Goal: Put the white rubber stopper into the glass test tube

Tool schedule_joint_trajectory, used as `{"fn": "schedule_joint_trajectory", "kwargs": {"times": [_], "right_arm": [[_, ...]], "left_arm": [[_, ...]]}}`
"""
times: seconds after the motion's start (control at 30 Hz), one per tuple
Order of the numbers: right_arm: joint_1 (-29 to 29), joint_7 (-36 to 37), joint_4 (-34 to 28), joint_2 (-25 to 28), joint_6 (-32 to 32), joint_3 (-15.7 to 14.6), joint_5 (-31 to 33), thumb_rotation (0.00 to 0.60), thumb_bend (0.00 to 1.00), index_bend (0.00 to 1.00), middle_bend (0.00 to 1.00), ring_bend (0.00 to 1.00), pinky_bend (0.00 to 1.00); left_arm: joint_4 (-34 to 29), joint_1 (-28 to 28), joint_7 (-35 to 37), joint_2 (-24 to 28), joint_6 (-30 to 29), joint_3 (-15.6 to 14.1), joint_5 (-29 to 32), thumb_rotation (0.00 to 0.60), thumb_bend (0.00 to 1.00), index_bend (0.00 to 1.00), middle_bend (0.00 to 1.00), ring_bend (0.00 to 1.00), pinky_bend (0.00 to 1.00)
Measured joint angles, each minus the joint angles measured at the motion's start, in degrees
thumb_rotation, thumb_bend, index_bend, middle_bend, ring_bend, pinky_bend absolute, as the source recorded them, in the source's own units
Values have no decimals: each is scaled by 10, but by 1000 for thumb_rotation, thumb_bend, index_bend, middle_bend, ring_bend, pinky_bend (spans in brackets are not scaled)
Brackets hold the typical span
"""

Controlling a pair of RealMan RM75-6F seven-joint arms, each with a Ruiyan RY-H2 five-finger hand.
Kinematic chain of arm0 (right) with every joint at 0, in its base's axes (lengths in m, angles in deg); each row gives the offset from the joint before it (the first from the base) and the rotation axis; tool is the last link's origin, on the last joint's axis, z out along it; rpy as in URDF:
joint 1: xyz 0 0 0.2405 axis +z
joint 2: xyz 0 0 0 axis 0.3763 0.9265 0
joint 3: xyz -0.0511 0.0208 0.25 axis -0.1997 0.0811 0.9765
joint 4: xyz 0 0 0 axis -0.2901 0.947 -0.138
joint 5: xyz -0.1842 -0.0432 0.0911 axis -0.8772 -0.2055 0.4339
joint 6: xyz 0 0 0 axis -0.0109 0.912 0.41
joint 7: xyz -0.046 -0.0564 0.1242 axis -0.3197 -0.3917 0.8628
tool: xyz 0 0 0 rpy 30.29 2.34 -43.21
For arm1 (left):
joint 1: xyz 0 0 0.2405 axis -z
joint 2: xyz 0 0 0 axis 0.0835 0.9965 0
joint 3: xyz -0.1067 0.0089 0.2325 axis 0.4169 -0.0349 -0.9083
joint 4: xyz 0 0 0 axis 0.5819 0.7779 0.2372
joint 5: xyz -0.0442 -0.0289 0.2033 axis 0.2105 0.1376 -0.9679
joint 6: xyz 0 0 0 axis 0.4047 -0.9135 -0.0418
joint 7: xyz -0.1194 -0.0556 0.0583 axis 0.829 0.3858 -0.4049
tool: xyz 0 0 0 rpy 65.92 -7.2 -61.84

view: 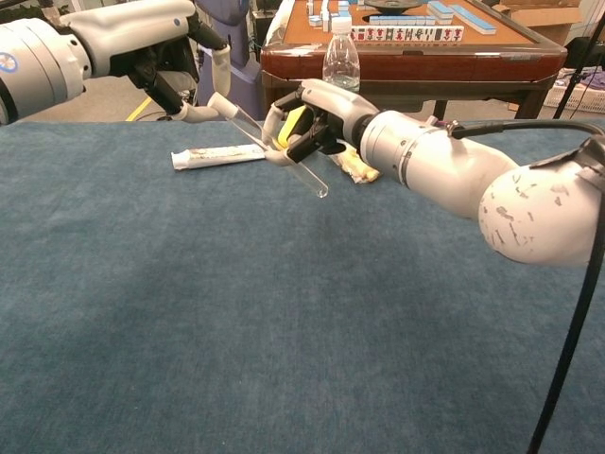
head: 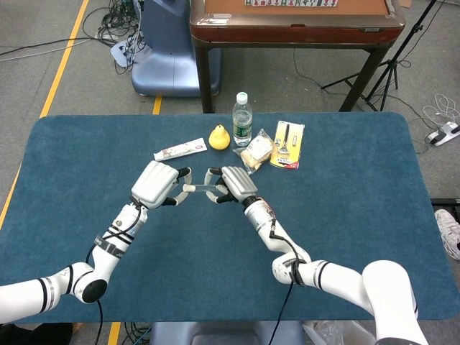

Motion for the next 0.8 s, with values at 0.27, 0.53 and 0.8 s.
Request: {"fn": "schedule_joint_trajectory", "kwargs": {"times": [0.27, 0.53, 0.8], "right_arm": [[2, -5, -3, -1, -4, 2, 5, 600, 493, 919, 1000, 1000, 1000], [3, -4, -5, -5, -2, 4, 5, 600, 502, 928, 1000, 1000, 1000], [2, -6, -9, -4, -2, 6, 10, 600, 505, 944, 1000, 1000, 1000]], "left_arm": [[-2, 2, -4, -4, 2, -2, -1, 600, 297, 577, 1000, 1000, 1000], [3, 6, -10, -11, 6, -5, -2, 600, 297, 578, 1000, 1000, 1000], [16, 8, -18, -20, 6, -9, -2, 600, 297, 577, 1000, 1000, 1000]]}}
